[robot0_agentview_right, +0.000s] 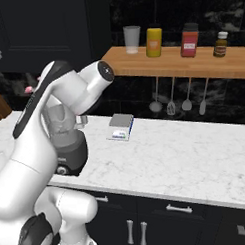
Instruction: Close the lid blender by securely placing the lid on top.
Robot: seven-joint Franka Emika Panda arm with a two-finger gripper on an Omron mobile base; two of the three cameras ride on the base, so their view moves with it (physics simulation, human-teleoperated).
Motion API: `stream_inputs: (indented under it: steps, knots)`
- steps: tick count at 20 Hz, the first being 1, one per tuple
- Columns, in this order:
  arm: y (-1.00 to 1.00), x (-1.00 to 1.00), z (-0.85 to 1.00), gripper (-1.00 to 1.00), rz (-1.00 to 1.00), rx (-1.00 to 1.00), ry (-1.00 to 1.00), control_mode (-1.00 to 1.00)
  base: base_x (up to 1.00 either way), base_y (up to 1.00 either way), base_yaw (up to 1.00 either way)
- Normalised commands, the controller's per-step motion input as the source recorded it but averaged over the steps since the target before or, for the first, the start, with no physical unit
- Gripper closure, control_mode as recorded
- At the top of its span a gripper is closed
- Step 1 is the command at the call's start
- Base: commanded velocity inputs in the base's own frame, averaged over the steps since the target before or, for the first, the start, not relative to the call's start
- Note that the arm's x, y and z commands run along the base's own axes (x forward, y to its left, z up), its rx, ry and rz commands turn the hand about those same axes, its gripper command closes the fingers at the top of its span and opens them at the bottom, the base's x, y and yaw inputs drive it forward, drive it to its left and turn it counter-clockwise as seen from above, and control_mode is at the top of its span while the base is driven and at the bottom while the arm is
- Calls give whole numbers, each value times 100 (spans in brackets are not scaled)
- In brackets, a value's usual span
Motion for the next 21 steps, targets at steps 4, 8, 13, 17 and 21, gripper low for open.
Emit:
stream_inputs:
  steps: [4, 8, 13, 17, 21]
  knots:
    - [-36, -62, 10, -100, 0, 0, -8, -100, 0, 0, 0]
    - [-45, -74, 14, -100, 0, 0, -11, -100, 0, 0, 0]
    - [-51, -78, 24, -100, 0, 0, -11, -100, 0, 0, 0]
    - [-43, -74, 21, -100, 0, 0, -19, -100, 0, 0, 0]
    - [-39, -52, 2, -100, 0, 1, -21, -100, 0, 0, 0]
